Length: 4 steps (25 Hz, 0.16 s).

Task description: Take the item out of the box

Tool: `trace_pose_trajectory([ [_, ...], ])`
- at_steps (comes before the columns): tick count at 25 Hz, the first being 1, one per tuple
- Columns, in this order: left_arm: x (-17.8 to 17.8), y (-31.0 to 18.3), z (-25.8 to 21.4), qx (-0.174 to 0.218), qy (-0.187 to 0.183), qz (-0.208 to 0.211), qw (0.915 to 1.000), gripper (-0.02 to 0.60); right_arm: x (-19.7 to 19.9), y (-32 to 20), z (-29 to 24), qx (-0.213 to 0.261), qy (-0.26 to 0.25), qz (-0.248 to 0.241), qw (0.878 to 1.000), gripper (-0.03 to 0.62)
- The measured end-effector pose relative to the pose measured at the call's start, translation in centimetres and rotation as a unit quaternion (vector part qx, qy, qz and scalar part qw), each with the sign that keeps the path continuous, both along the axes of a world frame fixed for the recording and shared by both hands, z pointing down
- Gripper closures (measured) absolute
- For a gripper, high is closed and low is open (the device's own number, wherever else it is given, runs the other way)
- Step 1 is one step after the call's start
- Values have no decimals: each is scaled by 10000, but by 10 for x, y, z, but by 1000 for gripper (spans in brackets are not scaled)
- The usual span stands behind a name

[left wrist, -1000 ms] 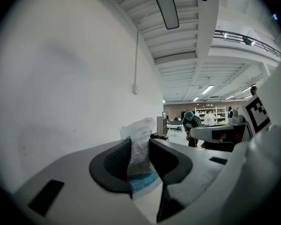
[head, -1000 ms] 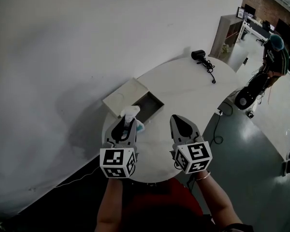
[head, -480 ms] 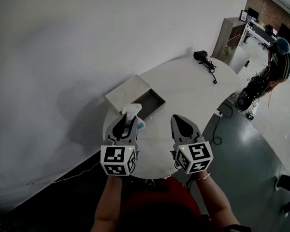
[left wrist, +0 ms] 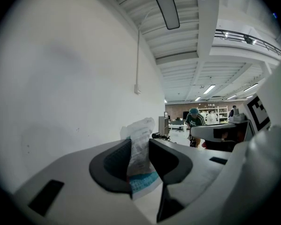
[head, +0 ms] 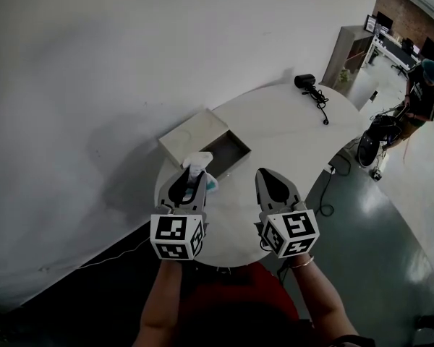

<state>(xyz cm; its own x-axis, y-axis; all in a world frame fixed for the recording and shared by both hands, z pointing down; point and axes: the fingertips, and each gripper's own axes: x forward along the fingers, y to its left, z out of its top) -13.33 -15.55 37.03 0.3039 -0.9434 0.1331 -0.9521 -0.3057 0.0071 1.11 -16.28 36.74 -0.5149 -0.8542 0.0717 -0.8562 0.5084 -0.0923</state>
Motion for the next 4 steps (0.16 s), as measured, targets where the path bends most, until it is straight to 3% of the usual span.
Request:
trace_pose_trajectory([
  [4, 1, -5, 3, -3, 13, -27, 10000, 448, 1, -4, 3, 11, -43, -24, 10000, 580],
])
